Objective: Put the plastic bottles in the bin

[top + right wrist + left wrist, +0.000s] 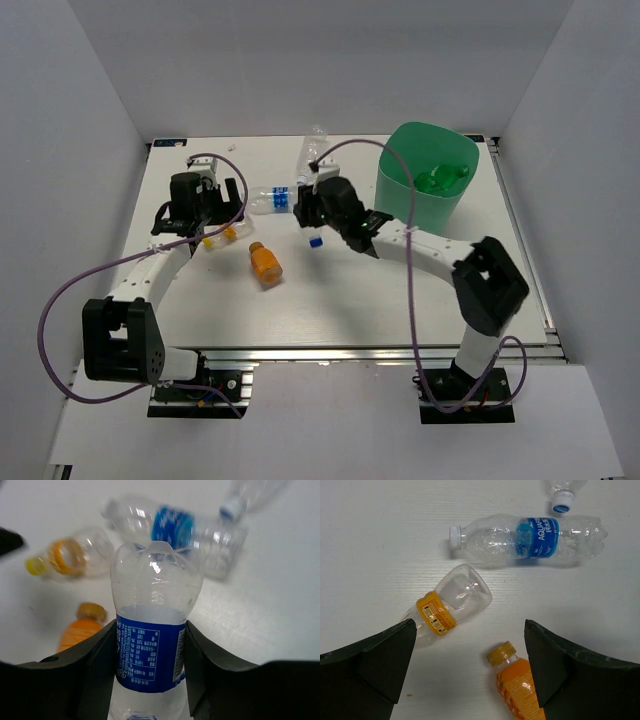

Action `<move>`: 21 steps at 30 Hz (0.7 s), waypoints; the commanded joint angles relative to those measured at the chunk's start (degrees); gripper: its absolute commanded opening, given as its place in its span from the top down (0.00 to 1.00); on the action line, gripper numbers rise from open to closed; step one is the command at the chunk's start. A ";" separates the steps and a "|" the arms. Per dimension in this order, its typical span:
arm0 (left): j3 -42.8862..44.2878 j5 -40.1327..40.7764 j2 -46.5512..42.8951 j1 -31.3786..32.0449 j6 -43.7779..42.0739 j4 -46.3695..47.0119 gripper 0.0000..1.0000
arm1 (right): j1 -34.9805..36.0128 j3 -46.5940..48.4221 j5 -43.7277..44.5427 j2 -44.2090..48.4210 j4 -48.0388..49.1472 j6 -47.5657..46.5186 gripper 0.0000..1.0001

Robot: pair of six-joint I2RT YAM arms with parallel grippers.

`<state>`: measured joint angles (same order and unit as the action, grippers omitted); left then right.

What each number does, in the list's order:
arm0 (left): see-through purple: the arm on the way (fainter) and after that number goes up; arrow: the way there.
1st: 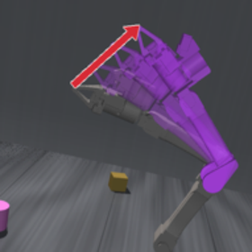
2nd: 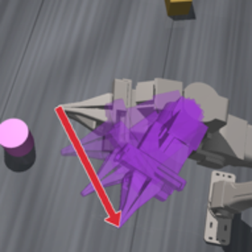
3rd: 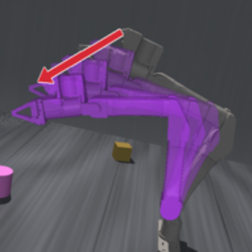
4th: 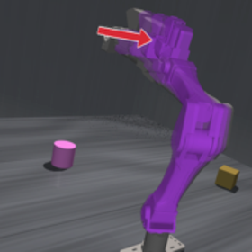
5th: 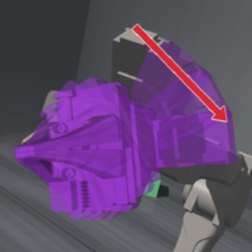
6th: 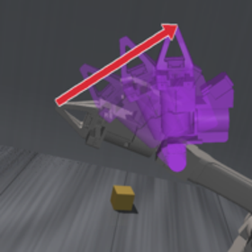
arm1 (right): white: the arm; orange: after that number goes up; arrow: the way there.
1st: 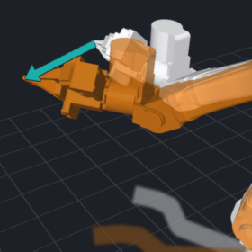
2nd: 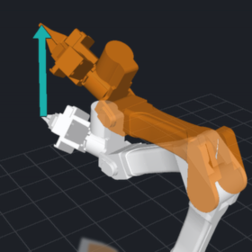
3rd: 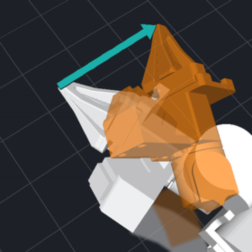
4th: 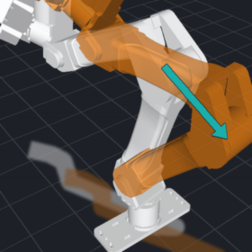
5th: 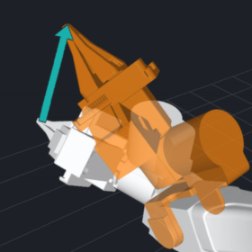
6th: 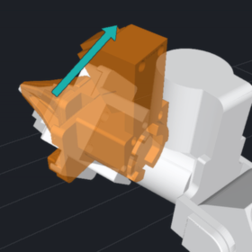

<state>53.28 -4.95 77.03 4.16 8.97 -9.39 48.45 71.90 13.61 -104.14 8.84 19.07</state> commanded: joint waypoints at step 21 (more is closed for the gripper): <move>3.14 4.16 16.56 -0.47 -16.71 1.40 0.02 | -27.97 15.12 15.05 22.40 -21.49 -14.58 0.11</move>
<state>53.91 -0.56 91.15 4.05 -5.54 -6.92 20.51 86.91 25.28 -81.93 -8.91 6.59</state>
